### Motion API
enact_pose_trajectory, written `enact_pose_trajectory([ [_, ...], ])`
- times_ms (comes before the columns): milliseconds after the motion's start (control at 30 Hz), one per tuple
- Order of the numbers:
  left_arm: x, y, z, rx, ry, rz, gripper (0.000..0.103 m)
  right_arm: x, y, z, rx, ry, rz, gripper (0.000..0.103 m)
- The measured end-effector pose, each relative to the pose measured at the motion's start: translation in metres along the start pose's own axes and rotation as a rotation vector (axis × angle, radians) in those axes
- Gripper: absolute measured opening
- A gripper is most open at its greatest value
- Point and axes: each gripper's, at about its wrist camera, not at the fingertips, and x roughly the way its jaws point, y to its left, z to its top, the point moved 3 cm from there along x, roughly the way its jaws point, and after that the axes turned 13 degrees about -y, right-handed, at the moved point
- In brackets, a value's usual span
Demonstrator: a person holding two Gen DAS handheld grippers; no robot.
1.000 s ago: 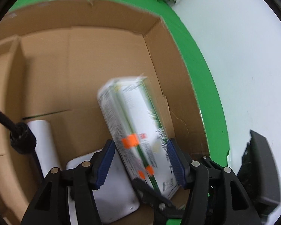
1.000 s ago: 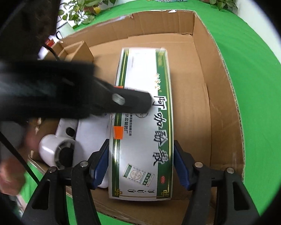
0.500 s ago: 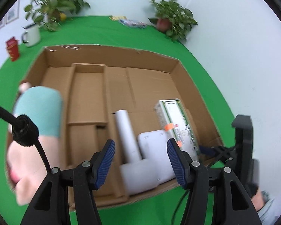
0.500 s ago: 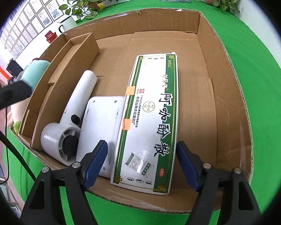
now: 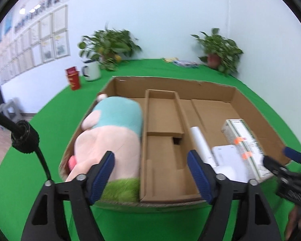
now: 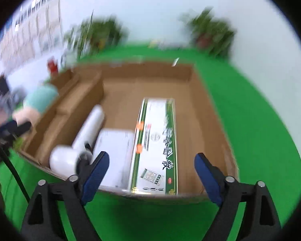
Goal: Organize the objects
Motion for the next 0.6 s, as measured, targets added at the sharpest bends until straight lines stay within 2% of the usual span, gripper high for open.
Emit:
enact_pose_trajectory([
  [67, -0.001, 0.001, -0.012, 0.013, -0.029, 0.034, 0.081, -0.013, 0.011, -0.014, -0.004, -0.094, 0.008, 0.089],
  [200, -0.001, -0.008, -0.029, 0.078, -0.086, 0.067, 0.083, -0.024, 0.031, -0.032, -0.04, -0.186, -0.018, 0.089],
  [333, 0.0, -0.013, -0.04, 0.101, -0.118, 0.082, 0.092, -0.024, 0.034, -0.034, -0.022, -0.212, -0.019, 0.093],
  [400, 0.0, -0.012, -0.041, 0.081, -0.11, 0.073, 0.096, -0.022, 0.035, -0.031, -0.025, -0.208, -0.013, 0.101],
  [533, -0.001, -0.012, -0.038, 0.071, -0.101, 0.055, 0.102, -0.016, 0.036, -0.029, -0.031, -0.197, -0.019, 0.102],
  [600, -0.001, -0.011, -0.037, 0.061, -0.096, 0.045, 0.103, -0.015, 0.036, -0.03, -0.033, -0.195, -0.018, 0.102],
])
